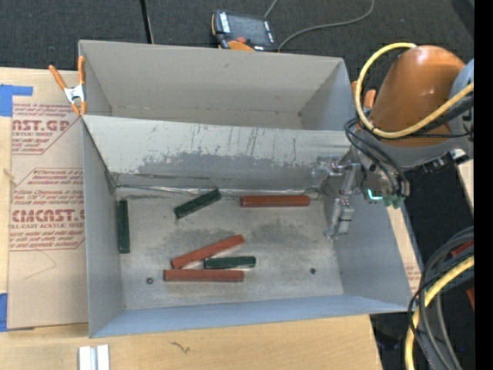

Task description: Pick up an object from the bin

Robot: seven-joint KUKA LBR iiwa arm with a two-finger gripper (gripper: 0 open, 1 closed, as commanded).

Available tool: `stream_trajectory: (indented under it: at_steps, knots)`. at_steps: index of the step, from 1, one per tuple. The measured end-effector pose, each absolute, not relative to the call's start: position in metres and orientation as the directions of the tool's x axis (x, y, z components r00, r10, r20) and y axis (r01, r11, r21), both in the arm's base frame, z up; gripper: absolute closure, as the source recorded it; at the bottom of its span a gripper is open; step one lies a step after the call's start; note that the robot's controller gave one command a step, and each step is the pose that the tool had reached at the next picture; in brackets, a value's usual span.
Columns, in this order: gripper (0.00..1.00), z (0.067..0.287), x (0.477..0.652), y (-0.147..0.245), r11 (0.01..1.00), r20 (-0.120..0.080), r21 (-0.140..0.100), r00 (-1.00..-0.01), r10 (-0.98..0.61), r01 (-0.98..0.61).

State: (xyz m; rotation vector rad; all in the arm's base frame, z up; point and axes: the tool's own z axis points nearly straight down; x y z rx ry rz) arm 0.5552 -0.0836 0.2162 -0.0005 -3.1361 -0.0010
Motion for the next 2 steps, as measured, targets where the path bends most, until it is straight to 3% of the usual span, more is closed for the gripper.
stream_trajectory:
  at_steps: [1,2]
  knots:
    - [0.0,0.065,0.555,-0.084,0.997,0.006,0.001,-0.997,0.073,0.073]
    - [0.0,0.069,0.546,-0.001,0.998,0.0,0.004,-0.998,-0.066,-0.066]
